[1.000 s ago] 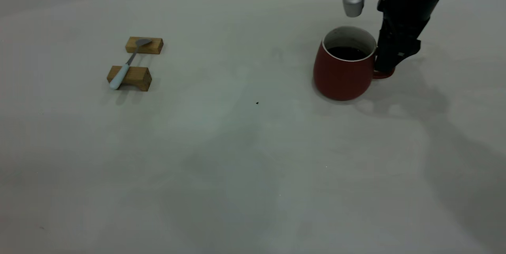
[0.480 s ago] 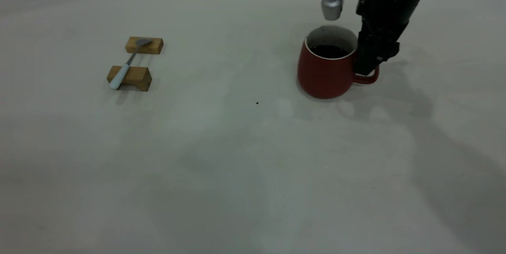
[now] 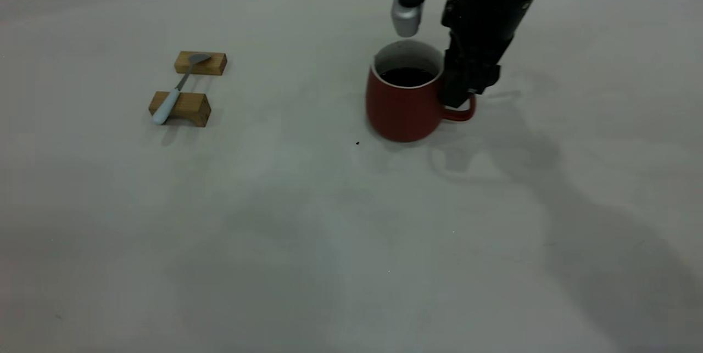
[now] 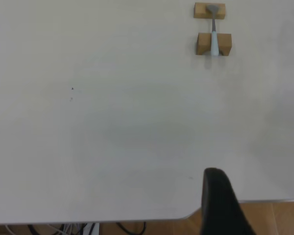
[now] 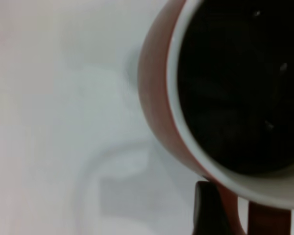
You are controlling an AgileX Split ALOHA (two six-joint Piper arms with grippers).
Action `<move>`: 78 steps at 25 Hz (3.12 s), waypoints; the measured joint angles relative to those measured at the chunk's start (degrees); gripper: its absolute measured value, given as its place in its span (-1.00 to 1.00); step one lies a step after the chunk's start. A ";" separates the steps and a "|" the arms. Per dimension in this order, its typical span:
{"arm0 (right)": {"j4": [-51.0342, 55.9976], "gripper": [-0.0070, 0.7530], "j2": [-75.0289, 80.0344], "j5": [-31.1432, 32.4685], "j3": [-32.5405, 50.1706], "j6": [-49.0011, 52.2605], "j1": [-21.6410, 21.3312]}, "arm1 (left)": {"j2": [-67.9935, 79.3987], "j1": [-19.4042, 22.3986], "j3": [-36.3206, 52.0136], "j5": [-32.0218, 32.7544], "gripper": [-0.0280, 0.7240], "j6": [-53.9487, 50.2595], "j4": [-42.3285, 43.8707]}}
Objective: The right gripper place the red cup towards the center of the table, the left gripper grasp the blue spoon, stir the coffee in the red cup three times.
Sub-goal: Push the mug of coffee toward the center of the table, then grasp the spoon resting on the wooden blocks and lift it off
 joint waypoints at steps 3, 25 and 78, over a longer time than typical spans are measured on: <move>1.56 0.29 0.00 -0.88 0.00 0.00 0.96 | 0.00 0.00 0.00 0.00 0.31 0.00 0.00; 11.15 0.29 -18.04 5.55 0.05 16.38 3.78 | 0.00 0.00 0.00 0.00 0.31 0.00 0.00; -15.31 0.29 -134.77 36.08 60.05 70.53 -17.61 | 0.00 0.00 0.00 0.04 0.31 0.05 0.00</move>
